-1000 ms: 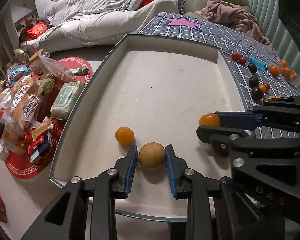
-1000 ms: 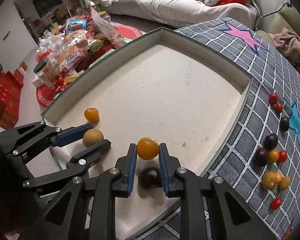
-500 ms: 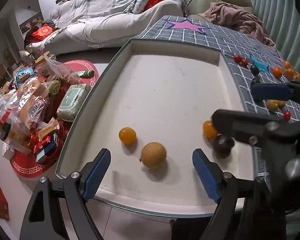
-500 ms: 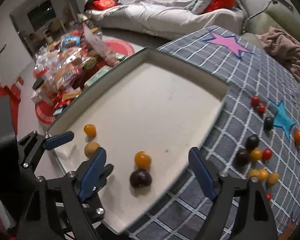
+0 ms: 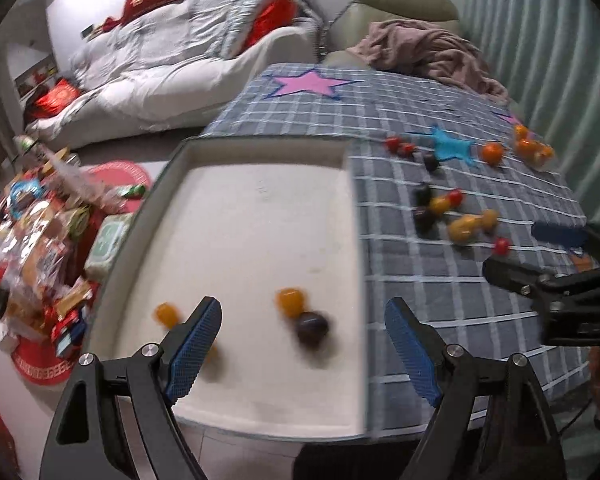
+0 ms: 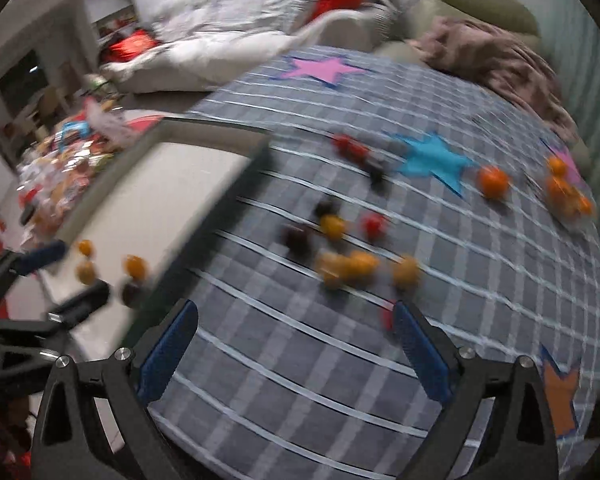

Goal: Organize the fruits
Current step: 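Move both open tools back over the fruits on the cloth, then grasp a dark plum with the left tool while the right tool grasps a red cherry tomato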

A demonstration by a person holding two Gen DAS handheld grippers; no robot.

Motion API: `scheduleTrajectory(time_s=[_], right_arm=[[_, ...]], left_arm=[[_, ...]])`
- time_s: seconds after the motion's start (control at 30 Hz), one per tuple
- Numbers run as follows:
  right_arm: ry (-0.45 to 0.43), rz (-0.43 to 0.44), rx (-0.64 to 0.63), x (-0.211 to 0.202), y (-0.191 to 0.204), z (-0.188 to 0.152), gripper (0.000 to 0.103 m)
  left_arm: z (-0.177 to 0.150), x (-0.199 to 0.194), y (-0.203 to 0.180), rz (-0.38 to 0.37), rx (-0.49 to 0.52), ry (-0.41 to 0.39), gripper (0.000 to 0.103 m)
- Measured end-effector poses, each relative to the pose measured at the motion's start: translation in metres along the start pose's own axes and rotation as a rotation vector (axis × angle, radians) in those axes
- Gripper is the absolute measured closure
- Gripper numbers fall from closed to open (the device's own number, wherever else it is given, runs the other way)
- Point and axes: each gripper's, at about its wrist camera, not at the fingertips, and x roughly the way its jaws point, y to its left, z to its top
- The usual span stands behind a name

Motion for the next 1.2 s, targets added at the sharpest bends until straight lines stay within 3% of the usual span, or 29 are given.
scheduleTrajectory(time_s=[0.13,0.3,0.63,0.83,1.03,1.07,1.13,1.2], right_arm=[[0.013,-0.032,0.079,0.003,-0.041,-0.016,0.005],[0.003,-0.040,0.080,0.005,-0.059,-0.027,0.005],[-0.023,-0.007,-0.009,0.016,-0.059,-0.033,0.005],[-0.019,0.013,-0.032,0.031,-0.056,-0.027,0.013],[-0.028,0.009,-0.084,0.043,-0.045,-0.017,0.029],[-0.029,0.007,-0.092,0.044,-0.043,-0.015,0.033],[-0.037,-0.005,-0.111,0.046,-0.040,-0.012,0.045],[-0.040,-0.001,-0.113,0.046,-0.039,-0.009,0.073]], left_arm=[[0.010,0.004,-0.036,-0.023,0.058,-0.004,0.018],[0.024,0.020,-0.073,-0.024,0.137,-0.006,0.018],[0.041,0.063,-0.099,0.037,0.249,0.017,0.018],[0.047,0.082,-0.109,0.050,0.309,0.039,0.018],[0.052,0.102,-0.113,0.056,0.319,0.076,0.019],[0.052,0.104,-0.114,0.052,0.318,0.076,0.022],[0.054,0.105,-0.115,0.034,0.308,0.073,0.027],[0.055,0.106,-0.116,0.024,0.304,0.075,0.035]])
